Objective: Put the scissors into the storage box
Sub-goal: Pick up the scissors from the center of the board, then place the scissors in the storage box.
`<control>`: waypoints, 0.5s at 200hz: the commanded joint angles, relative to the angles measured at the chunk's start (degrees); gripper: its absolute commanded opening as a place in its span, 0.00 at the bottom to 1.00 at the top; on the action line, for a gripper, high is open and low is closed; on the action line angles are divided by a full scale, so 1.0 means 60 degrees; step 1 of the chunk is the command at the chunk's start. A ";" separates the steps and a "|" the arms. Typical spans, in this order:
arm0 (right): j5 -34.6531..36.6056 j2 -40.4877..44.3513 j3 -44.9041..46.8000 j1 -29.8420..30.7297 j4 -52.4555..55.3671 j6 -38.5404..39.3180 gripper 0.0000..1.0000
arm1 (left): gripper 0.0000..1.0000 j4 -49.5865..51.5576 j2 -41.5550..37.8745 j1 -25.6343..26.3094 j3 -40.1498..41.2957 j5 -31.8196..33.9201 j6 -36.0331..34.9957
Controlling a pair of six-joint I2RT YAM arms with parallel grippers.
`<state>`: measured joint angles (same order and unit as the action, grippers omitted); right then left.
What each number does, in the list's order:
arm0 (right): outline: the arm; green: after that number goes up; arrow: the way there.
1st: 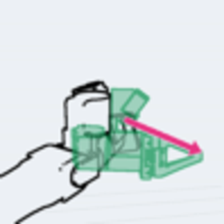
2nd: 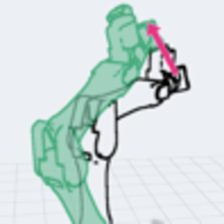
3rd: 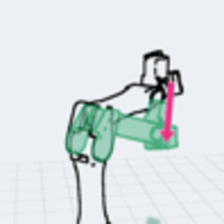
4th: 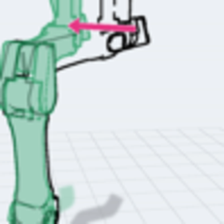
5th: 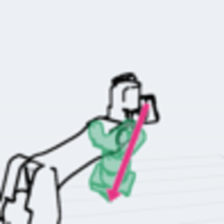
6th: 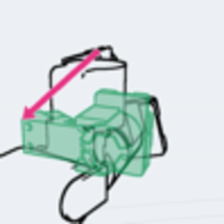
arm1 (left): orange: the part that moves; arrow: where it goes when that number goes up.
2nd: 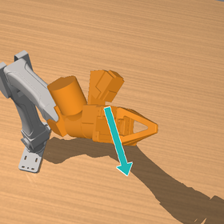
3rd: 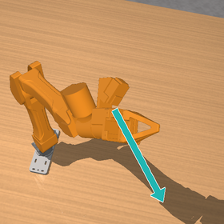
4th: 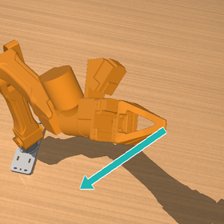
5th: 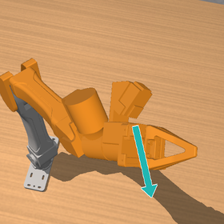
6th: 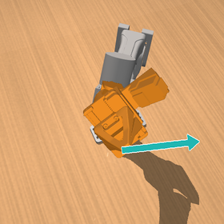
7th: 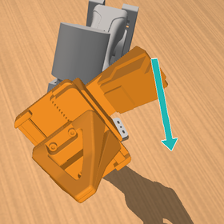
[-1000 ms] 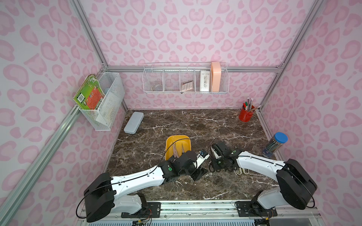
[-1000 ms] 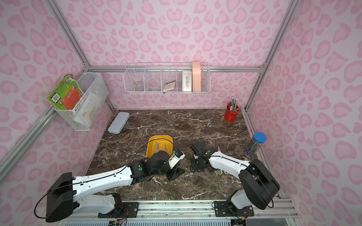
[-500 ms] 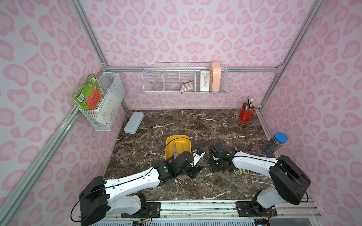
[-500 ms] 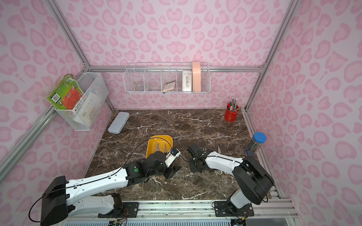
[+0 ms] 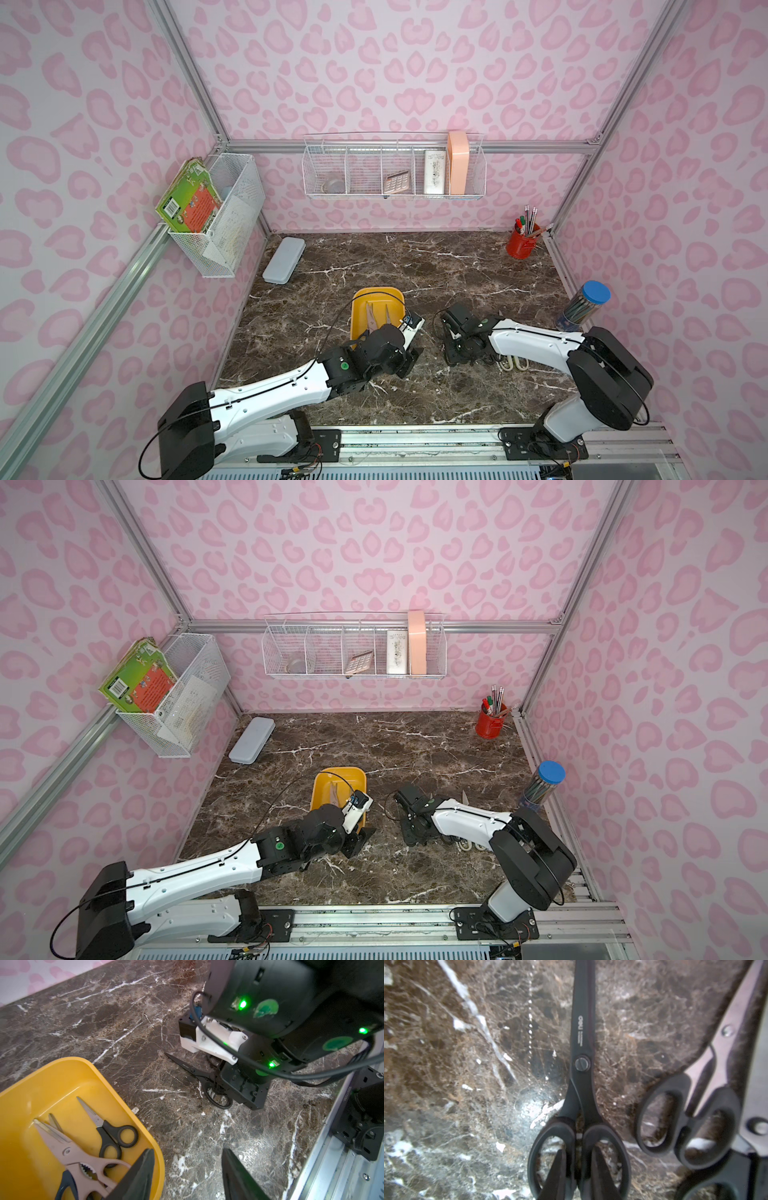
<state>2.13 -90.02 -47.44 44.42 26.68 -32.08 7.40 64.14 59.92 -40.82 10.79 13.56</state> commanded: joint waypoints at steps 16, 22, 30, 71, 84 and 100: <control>0.0009 0.0402 -0.0719 -0.0105 0.0387 0.0146 0.02 | 0.59 0.0832 -0.0797 -0.0026 -0.0048 0.2186 0.0930; 0.0024 0.0410 -0.0837 -0.0134 0.0459 0.0164 0.02 | 0.61 0.0917 -0.0990 -0.0047 0.0011 0.2514 0.1032; 0.0037 0.0427 -0.0971 -0.0151 0.0539 0.0197 0.01 | 0.63 0.0906 -0.1291 -0.0124 0.0157 0.2636 0.1036; 0.0048 0.0517 -0.1941 -0.0072 0.0861 0.0350 0.00 | 0.65 0.1763 -0.2766 -0.0971 0.0770 0.3029 0.1759; 0.0038 0.0481 -0.2419 0.0136 0.0942 0.0380 0.00 | 0.67 0.2011 -0.3325 -0.1321 0.1115 0.3033 0.2076; -0.0087 0.0292 -0.3139 0.0565 0.0996 0.0470 0.01 | 0.72 0.2228 -0.4094 -0.1759 0.1630 0.2978 0.2447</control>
<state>2.26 -87.31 -61.49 45.15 32.05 -30.48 16.60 44.34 52.07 -34.15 27.18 23.46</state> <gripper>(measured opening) 0.183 0.687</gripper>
